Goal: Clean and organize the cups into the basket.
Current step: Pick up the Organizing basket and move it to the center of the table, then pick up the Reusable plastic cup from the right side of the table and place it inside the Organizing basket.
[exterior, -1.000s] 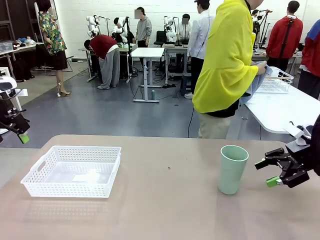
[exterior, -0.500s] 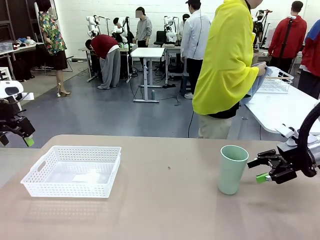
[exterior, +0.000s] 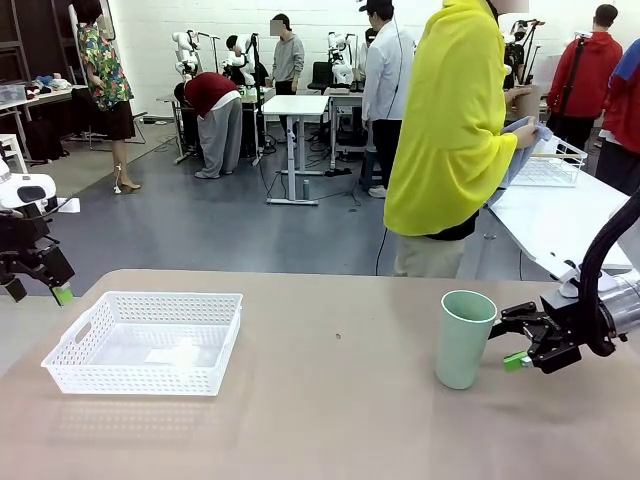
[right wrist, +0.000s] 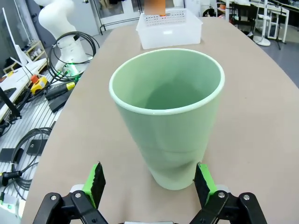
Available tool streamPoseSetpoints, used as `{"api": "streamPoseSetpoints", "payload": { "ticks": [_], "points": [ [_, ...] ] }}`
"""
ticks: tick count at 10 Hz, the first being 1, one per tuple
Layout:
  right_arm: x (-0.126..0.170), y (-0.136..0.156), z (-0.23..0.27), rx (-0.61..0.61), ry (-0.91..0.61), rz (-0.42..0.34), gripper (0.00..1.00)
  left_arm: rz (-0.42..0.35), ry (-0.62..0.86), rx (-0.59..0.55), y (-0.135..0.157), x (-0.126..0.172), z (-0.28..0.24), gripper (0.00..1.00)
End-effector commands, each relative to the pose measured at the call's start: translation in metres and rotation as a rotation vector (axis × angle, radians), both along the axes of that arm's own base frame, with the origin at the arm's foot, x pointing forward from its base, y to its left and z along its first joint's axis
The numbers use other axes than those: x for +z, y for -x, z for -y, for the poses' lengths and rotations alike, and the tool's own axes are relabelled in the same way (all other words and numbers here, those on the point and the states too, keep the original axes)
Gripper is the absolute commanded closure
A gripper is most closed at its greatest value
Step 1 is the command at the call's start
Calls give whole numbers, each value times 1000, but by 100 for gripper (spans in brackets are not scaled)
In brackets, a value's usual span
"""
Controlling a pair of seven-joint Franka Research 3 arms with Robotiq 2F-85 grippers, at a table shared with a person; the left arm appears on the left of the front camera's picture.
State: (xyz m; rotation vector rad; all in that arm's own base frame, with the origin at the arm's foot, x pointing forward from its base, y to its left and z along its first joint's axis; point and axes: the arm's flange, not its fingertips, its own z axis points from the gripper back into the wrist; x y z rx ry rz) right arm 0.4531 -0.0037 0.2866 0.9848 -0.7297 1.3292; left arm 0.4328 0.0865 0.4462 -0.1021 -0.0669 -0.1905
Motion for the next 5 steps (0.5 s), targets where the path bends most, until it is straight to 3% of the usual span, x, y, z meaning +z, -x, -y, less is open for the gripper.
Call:
{"api": "streamPoseSetpoints", "payload": {
  "ticks": [1, 5],
  "points": [
    [-10, -10, -4, -16, -26, 32, 0, 9, 26, -13, -4, -8, -2, 0],
    [-15, -14, -5, -27, -74, 50, 0, -3, 32, 2, -10, -30, 2, 0]
  ]
}}
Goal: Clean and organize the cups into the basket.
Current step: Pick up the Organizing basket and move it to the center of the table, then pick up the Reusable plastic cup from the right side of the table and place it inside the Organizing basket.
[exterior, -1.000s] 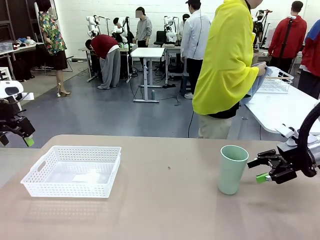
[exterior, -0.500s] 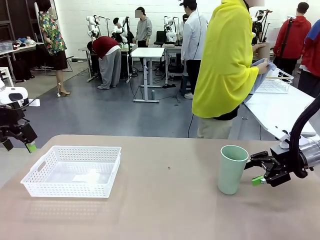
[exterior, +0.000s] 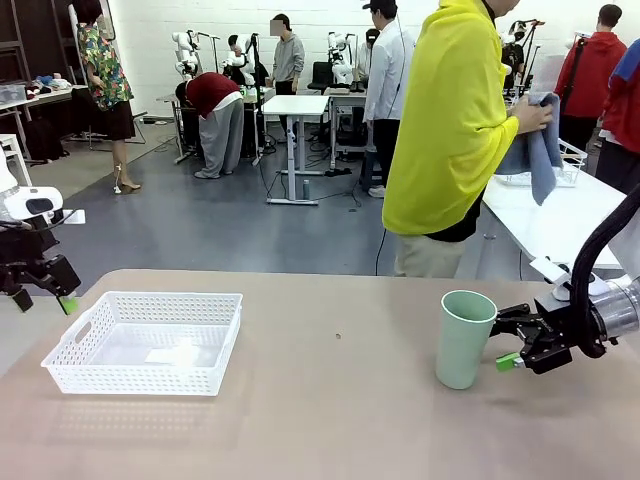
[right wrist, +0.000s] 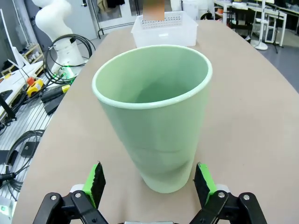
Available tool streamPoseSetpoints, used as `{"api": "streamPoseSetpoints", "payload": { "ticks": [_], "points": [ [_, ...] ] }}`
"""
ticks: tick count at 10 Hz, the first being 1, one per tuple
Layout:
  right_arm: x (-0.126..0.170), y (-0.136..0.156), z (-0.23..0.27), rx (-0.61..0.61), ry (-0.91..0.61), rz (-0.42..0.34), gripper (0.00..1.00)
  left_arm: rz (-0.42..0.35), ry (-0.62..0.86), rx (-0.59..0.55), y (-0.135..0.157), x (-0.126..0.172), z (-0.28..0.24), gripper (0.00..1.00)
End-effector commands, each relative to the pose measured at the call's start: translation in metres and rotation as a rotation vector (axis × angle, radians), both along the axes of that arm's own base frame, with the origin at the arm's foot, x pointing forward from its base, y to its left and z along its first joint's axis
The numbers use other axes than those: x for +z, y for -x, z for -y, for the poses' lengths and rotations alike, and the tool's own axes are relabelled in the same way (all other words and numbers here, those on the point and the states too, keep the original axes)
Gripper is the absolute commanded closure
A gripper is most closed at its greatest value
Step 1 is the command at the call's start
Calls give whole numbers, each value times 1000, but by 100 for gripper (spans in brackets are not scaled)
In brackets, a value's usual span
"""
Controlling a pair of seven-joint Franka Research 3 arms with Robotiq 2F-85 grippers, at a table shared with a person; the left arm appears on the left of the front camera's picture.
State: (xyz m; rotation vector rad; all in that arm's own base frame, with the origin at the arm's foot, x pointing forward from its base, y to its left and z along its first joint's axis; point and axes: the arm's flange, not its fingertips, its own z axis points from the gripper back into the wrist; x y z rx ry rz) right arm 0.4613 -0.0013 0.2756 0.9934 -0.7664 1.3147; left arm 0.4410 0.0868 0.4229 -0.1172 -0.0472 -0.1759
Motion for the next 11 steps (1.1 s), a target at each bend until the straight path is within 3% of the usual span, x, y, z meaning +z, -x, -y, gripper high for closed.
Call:
{"api": "streamPoseSetpoints", "payload": {
  "ticks": [1, 7, 11],
  "points": [
    [-4, -5, -6, -10, -59, 61, 0, 12, 20, -24, -2, -11, 4, 0],
    [-14, -5, -34, 15, -85, 72, 0, -13, 0, -26, -4, -29, 7, 0],
    [-36, -13, -57, -8, -61, 75, 0, -39, -15, -60, -1, -50, 12, 0]
  ]
}}
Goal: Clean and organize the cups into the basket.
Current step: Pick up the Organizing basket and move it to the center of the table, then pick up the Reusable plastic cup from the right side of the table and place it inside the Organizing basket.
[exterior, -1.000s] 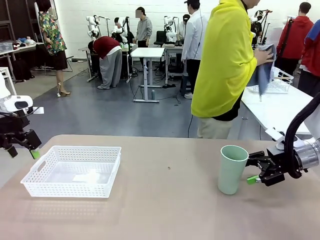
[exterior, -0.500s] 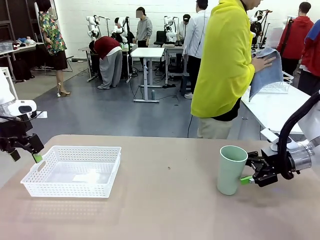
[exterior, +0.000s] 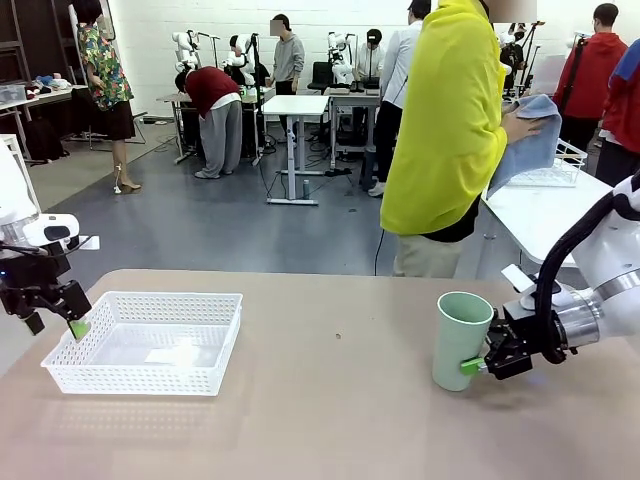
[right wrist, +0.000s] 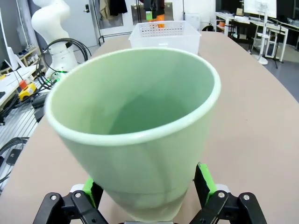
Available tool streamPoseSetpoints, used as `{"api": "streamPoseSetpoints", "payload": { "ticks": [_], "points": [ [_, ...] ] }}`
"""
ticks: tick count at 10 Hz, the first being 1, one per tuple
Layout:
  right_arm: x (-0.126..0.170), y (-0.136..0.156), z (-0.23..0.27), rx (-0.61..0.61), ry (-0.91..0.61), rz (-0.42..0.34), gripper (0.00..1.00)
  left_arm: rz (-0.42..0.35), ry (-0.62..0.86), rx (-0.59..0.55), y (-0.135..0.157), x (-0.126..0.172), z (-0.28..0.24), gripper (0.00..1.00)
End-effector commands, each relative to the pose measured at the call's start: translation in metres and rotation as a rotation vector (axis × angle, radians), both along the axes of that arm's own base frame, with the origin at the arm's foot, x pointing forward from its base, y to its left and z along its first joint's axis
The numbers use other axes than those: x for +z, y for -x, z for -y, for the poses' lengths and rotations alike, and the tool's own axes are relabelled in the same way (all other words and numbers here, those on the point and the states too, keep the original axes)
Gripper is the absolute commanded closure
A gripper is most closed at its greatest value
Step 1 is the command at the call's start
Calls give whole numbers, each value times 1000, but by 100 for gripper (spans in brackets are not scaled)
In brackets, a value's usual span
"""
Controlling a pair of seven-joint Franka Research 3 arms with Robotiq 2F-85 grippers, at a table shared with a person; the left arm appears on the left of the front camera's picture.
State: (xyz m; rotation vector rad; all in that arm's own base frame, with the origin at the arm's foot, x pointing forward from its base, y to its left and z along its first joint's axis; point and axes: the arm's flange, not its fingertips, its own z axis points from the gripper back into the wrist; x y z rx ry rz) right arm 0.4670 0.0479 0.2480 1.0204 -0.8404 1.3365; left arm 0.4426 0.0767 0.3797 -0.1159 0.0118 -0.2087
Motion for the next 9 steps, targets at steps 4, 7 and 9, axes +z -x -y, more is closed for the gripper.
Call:
{"api": "streamPoseSetpoints", "payload": {
  "ticks": [4, 7, 9],
  "points": [
    [-14, -11, -20, -28, 10, 19, 0, 15, -5, -23, 0, -17, 3, 0],
    [-15, -12, -20, -22, 2, 22, 0, -4, -10, -17, -2, -30, 3, 0],
    [-16, -12, -20, -14, -1, 29, 58, 4, -7, -18, -2, -34, 3, 58]
  ]
}}
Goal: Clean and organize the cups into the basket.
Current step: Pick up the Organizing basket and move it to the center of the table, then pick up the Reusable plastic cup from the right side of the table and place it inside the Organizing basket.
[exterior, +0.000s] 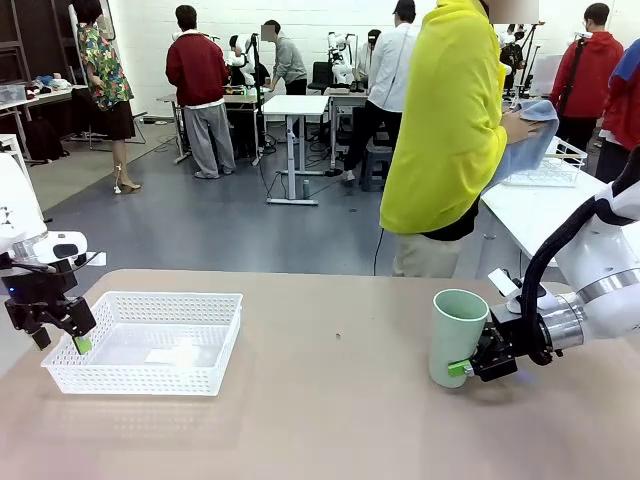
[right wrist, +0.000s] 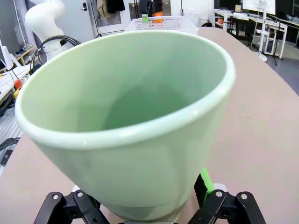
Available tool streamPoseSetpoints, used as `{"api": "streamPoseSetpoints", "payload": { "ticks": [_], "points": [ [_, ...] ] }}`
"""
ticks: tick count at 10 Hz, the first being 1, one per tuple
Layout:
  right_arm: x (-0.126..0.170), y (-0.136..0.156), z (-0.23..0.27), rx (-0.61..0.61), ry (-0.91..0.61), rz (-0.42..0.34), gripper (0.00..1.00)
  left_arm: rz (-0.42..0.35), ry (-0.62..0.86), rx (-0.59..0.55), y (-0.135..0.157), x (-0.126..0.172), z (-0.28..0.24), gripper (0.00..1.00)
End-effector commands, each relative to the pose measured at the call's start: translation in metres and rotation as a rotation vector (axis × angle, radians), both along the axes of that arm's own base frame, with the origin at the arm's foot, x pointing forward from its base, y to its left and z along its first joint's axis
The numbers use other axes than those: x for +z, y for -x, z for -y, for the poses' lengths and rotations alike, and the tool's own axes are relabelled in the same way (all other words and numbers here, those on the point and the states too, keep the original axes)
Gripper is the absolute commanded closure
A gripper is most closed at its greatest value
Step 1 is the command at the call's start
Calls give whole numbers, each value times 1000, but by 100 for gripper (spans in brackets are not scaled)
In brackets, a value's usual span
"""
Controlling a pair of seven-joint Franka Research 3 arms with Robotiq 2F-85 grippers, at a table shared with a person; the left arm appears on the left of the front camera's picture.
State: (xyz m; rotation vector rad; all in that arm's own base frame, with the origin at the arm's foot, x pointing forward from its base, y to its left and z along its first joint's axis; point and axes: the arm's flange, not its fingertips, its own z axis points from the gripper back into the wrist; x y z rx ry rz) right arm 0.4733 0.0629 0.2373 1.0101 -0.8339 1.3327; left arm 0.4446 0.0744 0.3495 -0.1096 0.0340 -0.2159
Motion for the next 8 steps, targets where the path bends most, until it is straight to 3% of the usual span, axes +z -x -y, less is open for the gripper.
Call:
{"api": "streamPoseSetpoints", "payload": {
  "ticks": [1, 2, 4, 5, 6, 7, 8],
  "points": [
    [-6, -5, -5, -1, -11, 34, 62, 24, 1, -10, 0, -4, 0, 63],
    [-6, -5, -5, -3, -11, 35, 100, 24, 1, -12, 0, -4, 0, 100],
    [-6, -5, -5, -1, -11, 31, 100, 24, 0, -12, 0, -4, -1, 100],
    [-6, -5, -5, 0, -11, 31, 77, 23, 0, -8, 0, -4, -1, 82],
    [-6, -5, -5, 1, -12, 30, 77, 23, 1, -5, 0, -4, -1, 92],
    [-6, -5, -4, 3, -12, 31, 100, 23, -2, -2, 0, -3, -1, 100],
    [-7, -5, -4, 5, -11, 31, 78, 24, -1, 4, -1, -3, -1, 100]
  ]
}}
